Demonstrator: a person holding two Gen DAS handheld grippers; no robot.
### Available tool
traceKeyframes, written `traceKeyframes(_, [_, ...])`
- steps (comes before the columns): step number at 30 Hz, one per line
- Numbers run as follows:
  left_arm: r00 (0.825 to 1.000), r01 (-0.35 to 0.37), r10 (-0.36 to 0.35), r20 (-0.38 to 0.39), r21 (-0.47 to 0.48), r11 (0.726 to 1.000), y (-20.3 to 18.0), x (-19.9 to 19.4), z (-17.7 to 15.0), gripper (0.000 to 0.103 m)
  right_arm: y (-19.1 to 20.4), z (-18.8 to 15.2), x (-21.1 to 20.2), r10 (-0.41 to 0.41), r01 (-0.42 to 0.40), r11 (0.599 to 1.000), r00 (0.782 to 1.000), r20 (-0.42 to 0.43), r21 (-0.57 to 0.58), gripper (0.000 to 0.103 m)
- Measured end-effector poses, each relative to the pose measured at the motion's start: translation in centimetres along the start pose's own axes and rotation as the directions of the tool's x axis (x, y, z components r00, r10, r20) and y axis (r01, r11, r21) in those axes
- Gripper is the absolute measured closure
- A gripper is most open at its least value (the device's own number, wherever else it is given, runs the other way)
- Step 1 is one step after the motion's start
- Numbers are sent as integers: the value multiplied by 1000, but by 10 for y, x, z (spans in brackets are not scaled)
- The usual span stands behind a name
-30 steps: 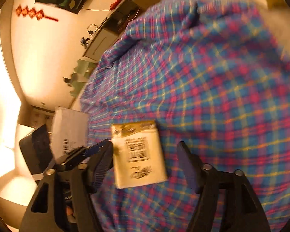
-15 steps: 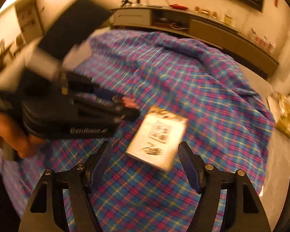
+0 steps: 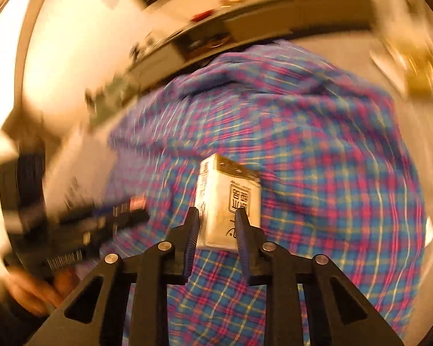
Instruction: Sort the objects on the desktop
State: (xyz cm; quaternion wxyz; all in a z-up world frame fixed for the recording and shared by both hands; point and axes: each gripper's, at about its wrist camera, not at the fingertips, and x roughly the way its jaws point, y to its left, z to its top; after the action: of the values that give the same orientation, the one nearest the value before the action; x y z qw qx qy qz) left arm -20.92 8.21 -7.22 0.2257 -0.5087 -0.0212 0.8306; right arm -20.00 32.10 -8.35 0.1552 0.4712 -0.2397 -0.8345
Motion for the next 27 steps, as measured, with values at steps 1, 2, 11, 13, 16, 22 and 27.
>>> traceKeyframes(1, [1000, 3, -3, -3, 5, 1000, -2, -1, -1, 67, -5, 0, -5, 4, -4, 1000, 1000, 14, 25, 74])
traceKeyframes(2, [1000, 5, -5, -4, 9, 1000, -4, -1, -2, 67, -7, 0, -8, -9, 8, 999, 1000, 26, 31, 66])
traceKeyframes(11, [999, -40, 39, -9, -52, 998, 11, 2, -3, 68, 75, -18, 51, -240, 228, 891, 971, 19, -391, 55])
traceKeyframes(13, [999, -44, 43, -10, -73, 996, 19, 2, -5, 67, 75, -18, 61, -259, 238, 883, 966, 4, -404, 57])
traceKeyframes(16, [999, -46, 45, -7, -54, 997, 20, 2, -6, 67, 70, -13, 59, -261, 242, 890, 965, 2, -387, 62])
traceKeyframes(22, [999, -32, 32, 3, -61, 998, 20, -2, -8, 67, 88, -40, 76, -294, 256, 826, 956, 4, -502, 39])
traceKeyframes(27, [999, -36, 37, 16, -76, 996, 27, -14, -14, 67, 94, -36, 66, -300, 290, 826, 952, 58, -483, 49])
